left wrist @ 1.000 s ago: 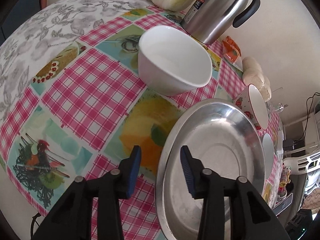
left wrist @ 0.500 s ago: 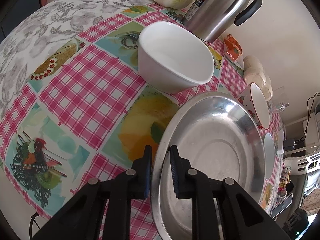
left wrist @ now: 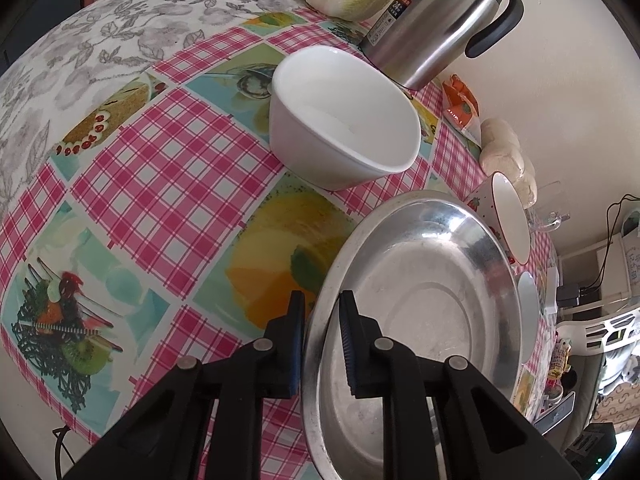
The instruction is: Organize plates and bowls
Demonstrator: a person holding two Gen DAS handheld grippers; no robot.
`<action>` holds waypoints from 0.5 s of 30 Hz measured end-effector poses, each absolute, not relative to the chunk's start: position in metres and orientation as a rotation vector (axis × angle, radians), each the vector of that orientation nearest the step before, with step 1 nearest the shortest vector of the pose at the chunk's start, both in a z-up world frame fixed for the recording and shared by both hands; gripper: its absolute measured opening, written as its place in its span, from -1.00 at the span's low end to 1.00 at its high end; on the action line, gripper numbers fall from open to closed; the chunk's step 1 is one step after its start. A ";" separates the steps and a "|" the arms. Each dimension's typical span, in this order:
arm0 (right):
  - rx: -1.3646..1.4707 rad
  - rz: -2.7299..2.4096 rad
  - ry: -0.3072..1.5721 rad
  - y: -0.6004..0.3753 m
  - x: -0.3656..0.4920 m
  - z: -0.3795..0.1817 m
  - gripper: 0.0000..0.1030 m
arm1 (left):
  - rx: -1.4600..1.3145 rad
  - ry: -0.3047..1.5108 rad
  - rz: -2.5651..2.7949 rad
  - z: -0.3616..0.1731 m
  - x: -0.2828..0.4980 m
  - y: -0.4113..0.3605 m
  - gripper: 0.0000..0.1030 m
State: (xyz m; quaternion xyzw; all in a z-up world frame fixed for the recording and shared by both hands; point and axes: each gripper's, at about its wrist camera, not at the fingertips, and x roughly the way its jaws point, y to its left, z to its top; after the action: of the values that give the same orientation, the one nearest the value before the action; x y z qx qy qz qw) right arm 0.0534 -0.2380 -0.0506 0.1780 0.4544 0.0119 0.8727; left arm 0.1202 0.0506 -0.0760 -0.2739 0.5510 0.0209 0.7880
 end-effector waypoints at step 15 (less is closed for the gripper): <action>0.359 0.064 0.912 -0.231 0.051 -0.047 -0.75 | -0.603 1.161 0.077 -0.066 0.110 0.066 -0.67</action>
State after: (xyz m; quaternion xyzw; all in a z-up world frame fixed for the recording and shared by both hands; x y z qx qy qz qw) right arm 0.0514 -0.2306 -0.0472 0.1723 0.4380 0.0309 0.8818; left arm 0.1100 0.0658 -0.0656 -0.2803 0.5397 0.0360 0.7930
